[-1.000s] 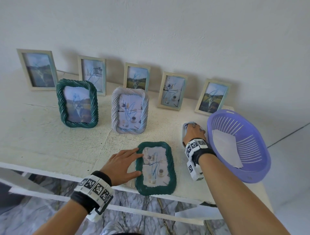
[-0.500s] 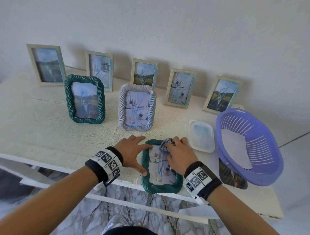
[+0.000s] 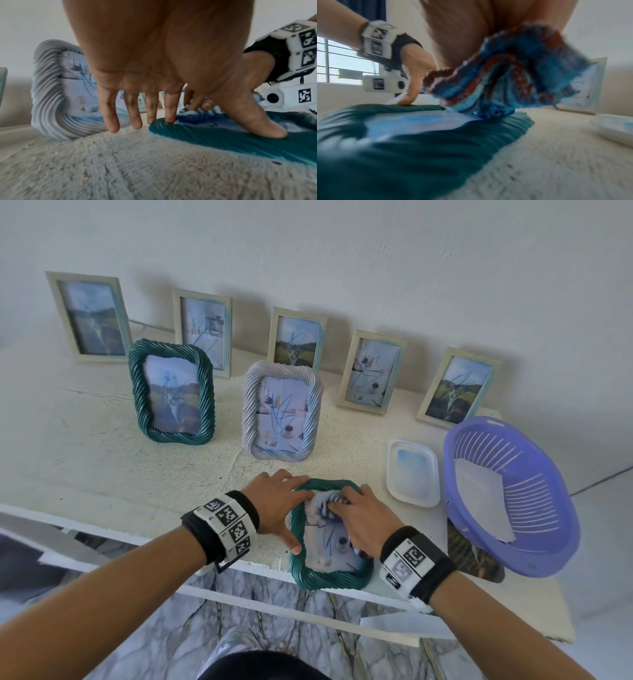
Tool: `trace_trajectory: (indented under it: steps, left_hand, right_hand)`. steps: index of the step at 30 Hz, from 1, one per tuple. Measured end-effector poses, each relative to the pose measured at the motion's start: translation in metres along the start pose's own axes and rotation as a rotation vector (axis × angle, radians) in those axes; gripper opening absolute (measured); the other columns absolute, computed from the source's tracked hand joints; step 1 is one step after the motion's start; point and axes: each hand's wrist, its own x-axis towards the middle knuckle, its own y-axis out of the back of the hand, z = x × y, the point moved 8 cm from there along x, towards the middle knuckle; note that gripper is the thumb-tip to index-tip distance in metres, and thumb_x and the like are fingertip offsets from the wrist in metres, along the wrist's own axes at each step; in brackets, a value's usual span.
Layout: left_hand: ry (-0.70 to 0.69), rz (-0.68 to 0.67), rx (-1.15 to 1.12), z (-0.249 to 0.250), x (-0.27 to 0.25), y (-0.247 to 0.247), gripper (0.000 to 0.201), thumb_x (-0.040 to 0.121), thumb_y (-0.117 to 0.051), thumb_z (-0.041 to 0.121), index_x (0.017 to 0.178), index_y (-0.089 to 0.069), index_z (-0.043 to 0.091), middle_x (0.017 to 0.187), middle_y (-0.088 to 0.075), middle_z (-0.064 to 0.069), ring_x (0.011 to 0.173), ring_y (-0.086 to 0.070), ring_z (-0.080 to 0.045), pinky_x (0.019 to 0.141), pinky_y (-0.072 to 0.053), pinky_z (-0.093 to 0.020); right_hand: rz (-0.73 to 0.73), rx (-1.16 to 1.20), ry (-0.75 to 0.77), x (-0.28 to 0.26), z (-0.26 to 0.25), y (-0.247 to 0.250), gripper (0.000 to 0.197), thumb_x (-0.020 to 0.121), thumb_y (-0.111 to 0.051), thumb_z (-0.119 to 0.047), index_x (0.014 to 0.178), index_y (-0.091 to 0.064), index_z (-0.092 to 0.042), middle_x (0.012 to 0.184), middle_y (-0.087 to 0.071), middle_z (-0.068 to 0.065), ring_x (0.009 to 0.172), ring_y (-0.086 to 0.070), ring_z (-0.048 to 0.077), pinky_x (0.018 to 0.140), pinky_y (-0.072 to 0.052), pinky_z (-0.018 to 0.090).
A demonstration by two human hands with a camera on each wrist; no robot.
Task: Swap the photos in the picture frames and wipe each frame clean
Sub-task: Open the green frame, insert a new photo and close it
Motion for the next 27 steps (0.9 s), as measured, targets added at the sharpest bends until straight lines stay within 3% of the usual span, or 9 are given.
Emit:
trace_trajectory:
  steps: [3, 7, 9, 13, 16, 20, 24, 27]
  left_hand:
    - [0.005, 0.005, -0.010, 0.000, 0.000, -0.001, 0.112, 0.062, -0.059, 0.084, 0.151, -0.021, 0.029, 0.162, -0.009, 0.002, 0.141, -0.021, -0.027, 0.107, -0.032, -0.047]
    - [0.005, -0.001, -0.017, 0.000, 0.000, -0.001, 0.112, 0.061, -0.059, 0.084, 0.151, -0.019, 0.030, 0.162, -0.009, 0.002, 0.141, -0.022, -0.027, 0.108, -0.031, -0.047]
    - [0.000, 0.001, -0.014, 0.000, 0.000, -0.001, 0.113, 0.062, -0.059, 0.084, 0.152, -0.018, 0.030, 0.162, -0.008, 0.002, 0.141, -0.022, -0.028, 0.108, -0.032, -0.047]
    - [-0.001, -0.003, -0.021, -0.001, 0.000, -0.002, 0.111, 0.063, -0.058, 0.084, 0.152, -0.017, 0.030, 0.162, -0.007, 0.002, 0.141, -0.022, -0.028, 0.108, -0.033, -0.047]
    - [-0.002, 0.000, -0.015, 0.000, 0.000, 0.000, 0.112, 0.062, -0.059, 0.084, 0.152, -0.017, 0.031, 0.162, -0.008, 0.002, 0.141, -0.023, -0.028, 0.107, -0.033, -0.047]
    - [-0.008, 0.004, -0.015, -0.001, 0.000, -0.002, 0.112, 0.062, -0.058, 0.084, 0.152, -0.017, 0.031, 0.162, -0.008, 0.002, 0.141, -0.023, -0.028, 0.106, -0.034, -0.047]
    - [-0.015, 0.001, -0.003, 0.000, 0.000, -0.001, 0.110, 0.063, -0.057, 0.084, 0.151, -0.020, 0.030, 0.162, -0.008, 0.001, 0.140, -0.023, -0.028, 0.105, -0.034, -0.046]
    - [-0.016, 0.003, 0.001, 0.001, -0.001, 0.000, 0.109, 0.063, -0.058, 0.084, 0.150, -0.023, 0.028, 0.161, -0.010, 0.001, 0.139, -0.025, -0.028, 0.105, -0.035, -0.046]
  right_hand:
    - [0.027, 0.019, -0.068, 0.016, 0.000, 0.004, 0.052, 0.083, -0.063, -0.020, 0.132, -0.048, -0.018, 0.132, -0.043, 0.007, 0.115, -0.038, 0.031, 0.096, -0.040, 0.035]
    - [0.017, -0.044, 0.141, -0.004, -0.032, -0.008, 0.041, 0.081, -0.059, -0.016, 0.122, -0.060, -0.015, 0.127, -0.055, 0.009, 0.116, -0.047, 0.029, 0.095, -0.035, 0.041]
    - [-0.036, -0.084, 0.207, -0.016, -0.035, -0.014, 0.043, 0.082, -0.061, -0.015, 0.125, -0.059, -0.015, 0.130, -0.054, 0.009, 0.119, -0.046, 0.030, 0.094, -0.034, 0.042]
    - [-0.027, -0.080, 0.040, 0.005, -0.008, 0.001, 0.058, 0.082, -0.066, -0.021, 0.136, -0.046, -0.020, 0.138, -0.044, 0.006, 0.120, -0.039, 0.032, 0.098, -0.036, 0.038]
    - [0.031, -0.040, -0.035, 0.010, -0.011, 0.009, 0.050, 0.086, -0.061, -0.020, 0.134, -0.048, -0.018, 0.138, -0.044, 0.005, 0.116, -0.039, 0.031, 0.100, -0.033, 0.036]
    - [-0.010, -0.032, 0.213, -0.014, -0.039, -0.010, 0.046, 0.073, -0.069, -0.012, 0.118, -0.065, -0.016, 0.127, -0.058, 0.009, 0.110, -0.054, 0.030, 0.089, -0.028, 0.035]
    - [-0.016, -0.075, 0.080, 0.003, -0.004, 0.001, 0.052, 0.084, -0.060, -0.014, 0.134, -0.050, -0.021, 0.137, -0.046, 0.003, 0.117, -0.043, 0.029, 0.098, -0.034, 0.037]
    - [0.015, -0.074, -0.021, 0.016, 0.000, 0.013, 0.050, 0.084, -0.058, -0.014, 0.133, -0.050, -0.018, 0.133, -0.046, 0.005, 0.117, -0.043, 0.030, 0.098, -0.034, 0.037]
